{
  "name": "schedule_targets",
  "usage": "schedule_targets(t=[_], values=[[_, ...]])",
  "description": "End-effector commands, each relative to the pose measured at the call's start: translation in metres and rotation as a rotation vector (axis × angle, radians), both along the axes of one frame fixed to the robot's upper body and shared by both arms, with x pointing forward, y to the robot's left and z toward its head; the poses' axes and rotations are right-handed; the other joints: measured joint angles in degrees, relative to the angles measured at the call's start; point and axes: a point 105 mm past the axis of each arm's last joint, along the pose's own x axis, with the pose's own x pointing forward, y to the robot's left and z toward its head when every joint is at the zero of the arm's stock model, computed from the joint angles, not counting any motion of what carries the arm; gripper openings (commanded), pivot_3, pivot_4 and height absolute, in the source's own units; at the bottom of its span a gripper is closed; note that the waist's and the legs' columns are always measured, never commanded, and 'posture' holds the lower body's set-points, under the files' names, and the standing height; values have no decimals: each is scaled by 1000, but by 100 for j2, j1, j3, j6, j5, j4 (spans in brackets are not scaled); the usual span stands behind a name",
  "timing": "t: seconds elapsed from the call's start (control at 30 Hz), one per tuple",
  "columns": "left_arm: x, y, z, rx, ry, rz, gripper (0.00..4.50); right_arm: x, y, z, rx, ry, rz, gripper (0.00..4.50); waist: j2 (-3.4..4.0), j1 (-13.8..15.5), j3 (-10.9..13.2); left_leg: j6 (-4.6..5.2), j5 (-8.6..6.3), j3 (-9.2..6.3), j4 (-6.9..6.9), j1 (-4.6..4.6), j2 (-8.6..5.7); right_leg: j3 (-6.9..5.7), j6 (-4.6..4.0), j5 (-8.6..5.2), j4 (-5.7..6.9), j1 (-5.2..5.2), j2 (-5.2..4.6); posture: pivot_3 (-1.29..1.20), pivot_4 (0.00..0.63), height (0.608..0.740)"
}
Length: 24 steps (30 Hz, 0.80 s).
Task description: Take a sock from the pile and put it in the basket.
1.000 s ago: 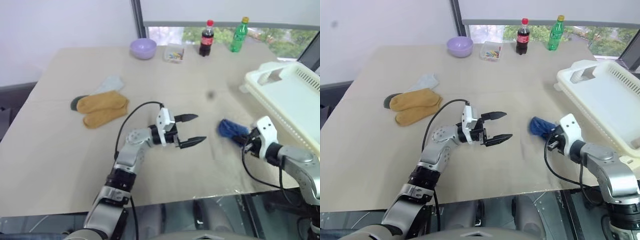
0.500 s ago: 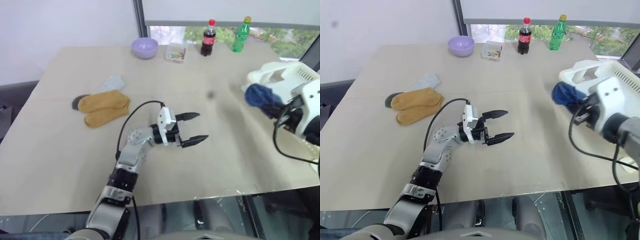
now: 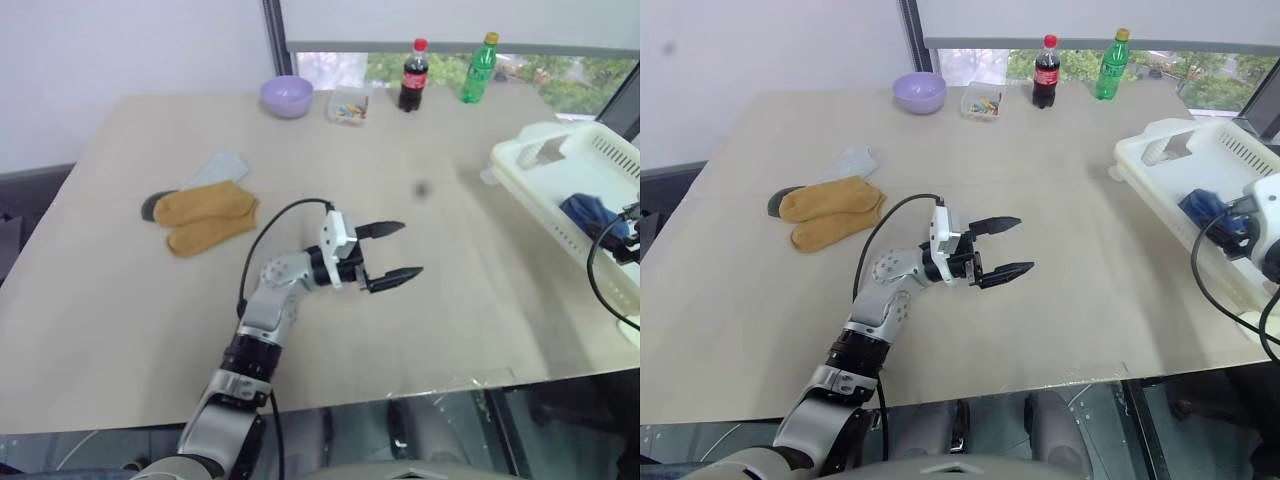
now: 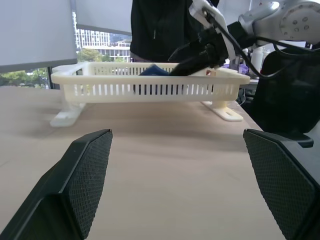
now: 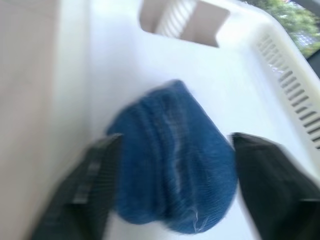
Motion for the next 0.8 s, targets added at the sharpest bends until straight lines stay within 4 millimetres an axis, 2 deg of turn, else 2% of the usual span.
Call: schedule_targets(t=[0.03, 0.17, 0.27, 0.37, 0.5, 0.53, 0.67, 0.8], values=[[-2, 2, 7, -15, -33, 7, 4500, -3, 4, 31, -64, -108, 41, 3925, 0, 2, 0, 0, 0, 1, 0, 0, 0, 1, 0, 0, 0, 0, 0, 0, 150, 740], [0, 8, 6, -2, -37, 39, 4500, -14, 44, 53, 19, -223, 234, 3925, 5, 2, 2, 0, 0, -2, -1, 0, 1, 0, 0, 0, 0, -1, 2, 0, 150, 740], [4, 20, 2, 39, -39, 103, 4500, -30, 87, 53, 165, -254, 417, 3925, 4, 4, 2, 0, 0, -9, -2, 1, 5, -5, 0, 0, 0, 1, 7, 0, 150, 740], [6, 30, -3, 76, -5, 166, 4500, -43, 112, 35, 281, -215, 513, 3925, 4, 7, 2, 0, 0, -12, -5, 2, 7, -7, 1, 0, 0, 2, 8, 0, 150, 740], [-4, 54, -18, 151, 53, 262, 4500, -59, 138, -12, 434, -126, 565, 3925, 3, 8, 1, 0, 0, -7, -5, 2, 6, -5, 0, 0, -2, 3, -3, 0, 150, 740], [-6, 56, -21, 162, 61, 270, 4500, -62, 141, -18, 446, -115, 569, 3925, 4, 6, 1, -1, 0, -7, -5, 3, 6, -5, 0, 0, -2, 3, -4, 0, 150, 740], [-26, 81, -33, 220, 65, 358, 4500, -89, 142, -66, 457, 44, 610, 3925, 14, 9, 7, 0, 0, -6, -10, 4, 8, 1, 0, 0, 0, -3, -19, 0, 150, 740], [-42, 104, -38, 231, 98, 450, 4500, -101, 124, -79, 449, 58, 619, 3925, 13, -4, 10, -1, -1, -9, -10, 11, 14, 2, 1, -1, -1, -3, -25, 0, 150, 740]])
